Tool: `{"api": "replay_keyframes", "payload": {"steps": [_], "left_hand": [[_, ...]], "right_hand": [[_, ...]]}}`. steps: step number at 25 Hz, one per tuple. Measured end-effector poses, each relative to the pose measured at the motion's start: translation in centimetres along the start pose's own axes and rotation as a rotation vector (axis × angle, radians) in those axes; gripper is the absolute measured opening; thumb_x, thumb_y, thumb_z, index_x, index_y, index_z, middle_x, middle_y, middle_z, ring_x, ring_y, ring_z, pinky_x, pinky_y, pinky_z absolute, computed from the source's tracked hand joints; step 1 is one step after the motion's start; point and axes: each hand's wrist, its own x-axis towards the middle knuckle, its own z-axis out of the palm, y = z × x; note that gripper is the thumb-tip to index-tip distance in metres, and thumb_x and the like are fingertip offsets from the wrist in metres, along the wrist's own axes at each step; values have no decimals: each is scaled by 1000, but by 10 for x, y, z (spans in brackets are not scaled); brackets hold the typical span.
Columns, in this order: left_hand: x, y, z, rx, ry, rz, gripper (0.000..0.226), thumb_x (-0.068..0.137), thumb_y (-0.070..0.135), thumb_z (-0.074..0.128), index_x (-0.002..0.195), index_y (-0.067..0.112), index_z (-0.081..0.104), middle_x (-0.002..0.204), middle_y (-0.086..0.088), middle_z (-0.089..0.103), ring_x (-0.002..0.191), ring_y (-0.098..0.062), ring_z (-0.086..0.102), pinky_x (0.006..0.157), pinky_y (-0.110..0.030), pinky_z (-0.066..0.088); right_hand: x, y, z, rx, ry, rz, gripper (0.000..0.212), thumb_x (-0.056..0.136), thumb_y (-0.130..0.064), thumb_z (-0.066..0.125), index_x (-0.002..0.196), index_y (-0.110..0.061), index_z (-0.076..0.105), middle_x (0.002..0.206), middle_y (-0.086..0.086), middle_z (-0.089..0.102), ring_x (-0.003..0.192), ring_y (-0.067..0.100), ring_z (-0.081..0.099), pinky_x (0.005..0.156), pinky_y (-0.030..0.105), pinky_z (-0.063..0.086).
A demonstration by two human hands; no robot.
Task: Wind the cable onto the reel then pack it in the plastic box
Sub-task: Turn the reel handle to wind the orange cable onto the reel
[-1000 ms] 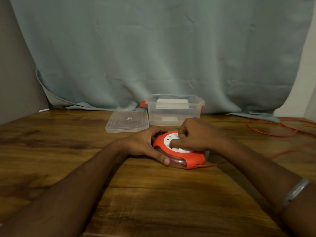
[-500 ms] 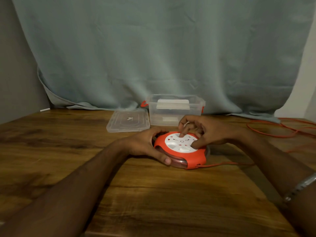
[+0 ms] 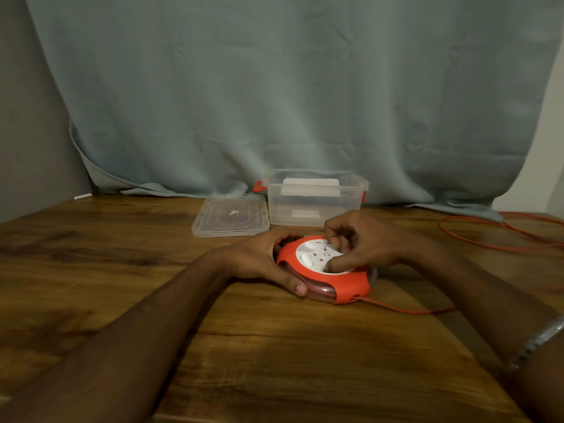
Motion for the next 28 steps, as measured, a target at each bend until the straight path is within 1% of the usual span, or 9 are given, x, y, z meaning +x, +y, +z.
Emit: {"api": "replay_keyframes", "payload": {"steps": [5, 8, 11, 14, 16, 19, 21, 24, 28], "left_hand": [[-1, 2, 2, 27, 6, 20, 84, 73, 13, 95, 131, 49, 46, 126, 32, 55, 106, 24, 58, 86, -1, 47], [0, 2, 2, 29, 1, 30, 82, 74, 11, 95, 127, 51, 46, 126, 32, 56, 103, 28, 57, 93, -6, 51], [-1, 3, 1, 34, -13, 12, 81, 73, 18, 96, 123, 56, 45, 126, 34, 54, 101, 29, 56, 84, 0, 47], [0, 0, 0, 44, 0, 11, 94, 65, 31, 101, 138, 53, 47, 135, 31, 55, 115, 21, 57, 98, -9, 50], [0, -3, 0, 51, 7, 6, 115, 55, 49, 102, 154, 41, 44, 146, 25, 54, 129, 5, 56, 112, -25, 49], [1, -4, 0, 80, -5, -26, 131, 44, 65, 100, 158, 40, 39, 153, 21, 50, 137, -6, 52, 116, -34, 47], [0, 0, 0, 85, -12, -22, 114, 53, 52, 102, 150, 44, 43, 146, 26, 52, 132, -1, 53, 111, -25, 48], [-1, 3, 0, 71, -32, -26, 108, 62, 36, 101, 151, 45, 41, 139, 31, 51, 126, 5, 52, 101, -16, 45], [-2, 4, -1, 65, -34, -36, 114, 61, 39, 100, 157, 40, 37, 137, 31, 48, 127, -1, 52, 101, -16, 43]], "right_hand": [[2, -11, 10, -139, 74, -10, 53, 77, -48, 81, 52, -14, 49, 46, -5, 41, 47, 10, 39, 55, 35, 35], [3, -17, 13, -180, 118, -11, 61, 82, -47, 79, 45, -13, 44, 41, -2, 40, 43, 13, 40, 52, 38, 34], [5, -19, 16, -214, 140, -21, 62, 86, -44, 76, 40, -16, 44, 38, -6, 44, 44, 10, 47, 52, 35, 33], [6, -18, 10, -173, 128, -56, 39, 83, -32, 78, 55, -20, 53, 50, -10, 55, 51, 6, 50, 55, 31, 40], [0, -17, -2, -77, 50, -93, 17, 79, -12, 77, 76, -24, 64, 76, -11, 69, 61, 0, 57, 59, 22, 43], [-8, -13, -14, 14, -96, -32, 42, 82, 6, 74, 115, -18, 67, 91, -30, 69, 61, -12, 57, 55, 10, 41], [-8, -3, -15, 77, -138, 4, 49, 85, 9, 74, 126, -16, 63, 101, -24, 73, 58, -11, 56, 54, 9, 42], [-3, 8, -16, 144, -156, 8, 59, 82, 4, 81, 128, -23, 57, 123, -2, 75, 54, -1, 49, 53, 14, 42], [-2, 12, -17, 168, -134, 10, 64, 77, -1, 88, 124, -26, 52, 119, 2, 76, 55, -1, 54, 55, 16, 46]]}}
